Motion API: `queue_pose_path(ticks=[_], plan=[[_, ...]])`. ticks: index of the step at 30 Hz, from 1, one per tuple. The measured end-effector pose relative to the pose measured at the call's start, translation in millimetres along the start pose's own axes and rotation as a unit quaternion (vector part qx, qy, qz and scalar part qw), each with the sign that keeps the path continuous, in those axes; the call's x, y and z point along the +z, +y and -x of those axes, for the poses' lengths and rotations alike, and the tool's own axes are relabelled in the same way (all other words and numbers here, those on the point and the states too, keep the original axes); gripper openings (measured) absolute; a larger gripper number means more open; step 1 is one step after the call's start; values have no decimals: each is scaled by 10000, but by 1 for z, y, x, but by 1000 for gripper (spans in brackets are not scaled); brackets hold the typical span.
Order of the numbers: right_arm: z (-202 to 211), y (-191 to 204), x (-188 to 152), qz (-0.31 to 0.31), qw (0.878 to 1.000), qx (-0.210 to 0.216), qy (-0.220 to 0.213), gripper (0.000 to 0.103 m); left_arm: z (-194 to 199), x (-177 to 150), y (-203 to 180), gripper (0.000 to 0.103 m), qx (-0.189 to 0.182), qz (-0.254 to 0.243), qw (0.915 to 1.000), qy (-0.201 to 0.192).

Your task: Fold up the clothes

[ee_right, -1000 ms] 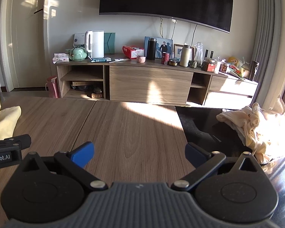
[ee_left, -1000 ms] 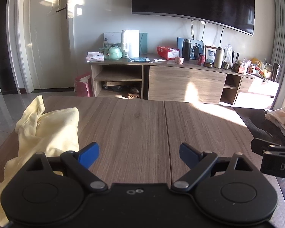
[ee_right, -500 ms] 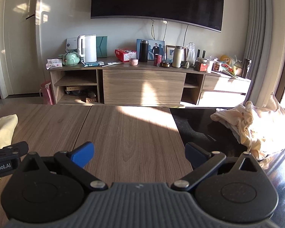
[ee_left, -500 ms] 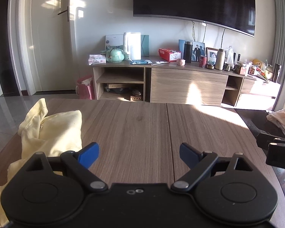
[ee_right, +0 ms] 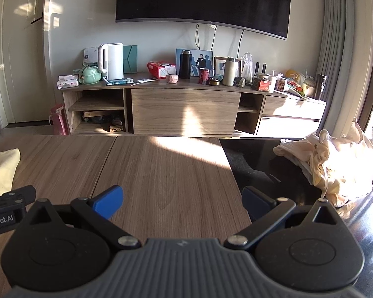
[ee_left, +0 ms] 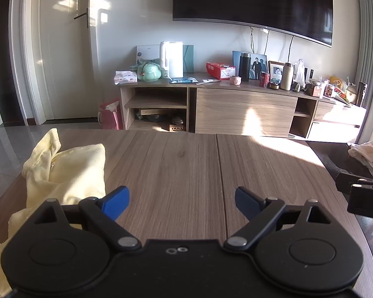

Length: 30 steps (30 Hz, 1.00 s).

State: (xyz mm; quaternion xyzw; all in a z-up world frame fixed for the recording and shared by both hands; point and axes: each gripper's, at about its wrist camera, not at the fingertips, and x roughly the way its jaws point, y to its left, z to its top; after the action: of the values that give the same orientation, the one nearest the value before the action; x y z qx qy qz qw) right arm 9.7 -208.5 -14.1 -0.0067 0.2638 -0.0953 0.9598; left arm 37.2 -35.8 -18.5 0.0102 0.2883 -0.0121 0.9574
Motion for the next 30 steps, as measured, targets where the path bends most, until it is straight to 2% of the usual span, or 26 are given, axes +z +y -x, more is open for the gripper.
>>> queue_pose_path(ticks=[4, 7, 14, 22, 30], plan=[[6, 3, -2, 61, 9995, -136, -273, 103, 3, -2, -7, 93, 25, 11, 10000, -7], [12, 3, -2, 74, 9972, -386, -638, 103, 2, -2, -2, 93, 8, -3, 10000, -24], [16, 2, 2, 109, 9945, -474, -928, 103, 3, -3, -4, 93, 13, -12, 10000, -58], [15, 16, -1, 506, 9960, -145, -721, 103, 3, -3, -1, 93, -34, 66, 10000, -22], [15, 18, -4, 534, 9963, -140, -653, 103, 4, -2, 1, 93, -57, 92, 9999, -5]])
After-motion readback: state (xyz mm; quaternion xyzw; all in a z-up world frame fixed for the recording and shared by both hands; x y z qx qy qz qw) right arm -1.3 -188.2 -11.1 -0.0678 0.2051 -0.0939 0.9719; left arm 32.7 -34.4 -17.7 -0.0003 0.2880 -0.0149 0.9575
